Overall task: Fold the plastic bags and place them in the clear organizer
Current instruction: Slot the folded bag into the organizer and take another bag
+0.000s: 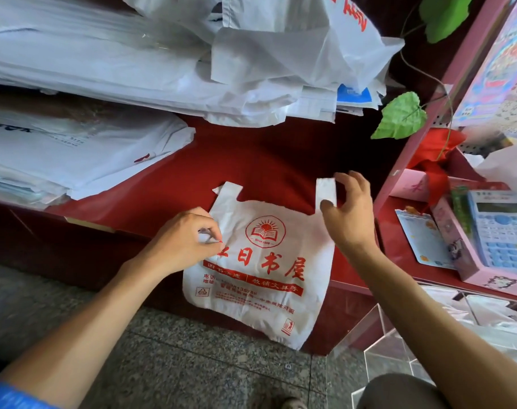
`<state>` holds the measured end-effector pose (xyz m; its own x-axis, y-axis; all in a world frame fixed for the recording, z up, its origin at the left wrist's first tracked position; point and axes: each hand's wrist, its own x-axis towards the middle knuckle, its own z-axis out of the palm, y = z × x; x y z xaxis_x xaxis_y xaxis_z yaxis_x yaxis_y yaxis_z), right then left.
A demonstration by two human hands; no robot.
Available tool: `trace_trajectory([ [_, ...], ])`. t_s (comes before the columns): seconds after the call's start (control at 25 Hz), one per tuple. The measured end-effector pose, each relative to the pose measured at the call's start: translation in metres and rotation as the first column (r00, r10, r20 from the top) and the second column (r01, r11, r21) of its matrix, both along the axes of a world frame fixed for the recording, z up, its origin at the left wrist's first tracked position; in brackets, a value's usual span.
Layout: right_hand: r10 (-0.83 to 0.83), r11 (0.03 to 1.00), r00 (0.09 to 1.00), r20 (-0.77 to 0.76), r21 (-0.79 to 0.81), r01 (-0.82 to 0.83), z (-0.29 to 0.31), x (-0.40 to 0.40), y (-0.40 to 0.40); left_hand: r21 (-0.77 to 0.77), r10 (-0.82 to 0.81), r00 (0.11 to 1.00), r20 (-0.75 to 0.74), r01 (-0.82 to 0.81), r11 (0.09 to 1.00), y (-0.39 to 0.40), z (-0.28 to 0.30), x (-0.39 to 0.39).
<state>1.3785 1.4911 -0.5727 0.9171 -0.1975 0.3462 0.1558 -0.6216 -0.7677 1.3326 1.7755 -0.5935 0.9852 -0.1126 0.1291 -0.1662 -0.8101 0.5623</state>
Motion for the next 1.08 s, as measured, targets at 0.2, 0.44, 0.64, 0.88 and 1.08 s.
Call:
trace_trajectory([
  [0.2, 0.382, 0.76, 0.873, -0.304, -0.435, -0.483, -0.012, -0.022, 0.037, -0.037, 0.084, 0.995, -0.058, -0.086, 0.996, -0.006, 0.002, -0.002],
  [0.44, 0.567, 0.596, 0.7, -0.433, -0.371, -0.712, -0.017, -0.029, 0.039, -0.047, 0.398, 0.909, -0.119, -0.406, 0.913, -0.002, -0.005, 0.0],
  [0.64, 0.632, 0.513, 0.602, -0.489, -0.319, -0.797, -0.01, -0.034, 0.029, -0.195, 0.414, 0.892, -0.182, -0.445, 0.874, -0.003, -0.005, -0.004],
  [0.88, 0.65, 0.487, 0.569, -0.504, -0.3, -0.821, -0.009, -0.038, 0.017, -0.345, 0.44, 0.869, -0.225, -0.493, 0.799, -0.021, 0.002, -0.001],
  [1.08, 0.642, 0.495, 0.563, -0.521, -0.279, -0.823, -0.01, -0.037, 0.01, -0.533, 0.366, 0.87, -0.332, -0.493, 0.688, -0.025, 0.014, 0.002],
])
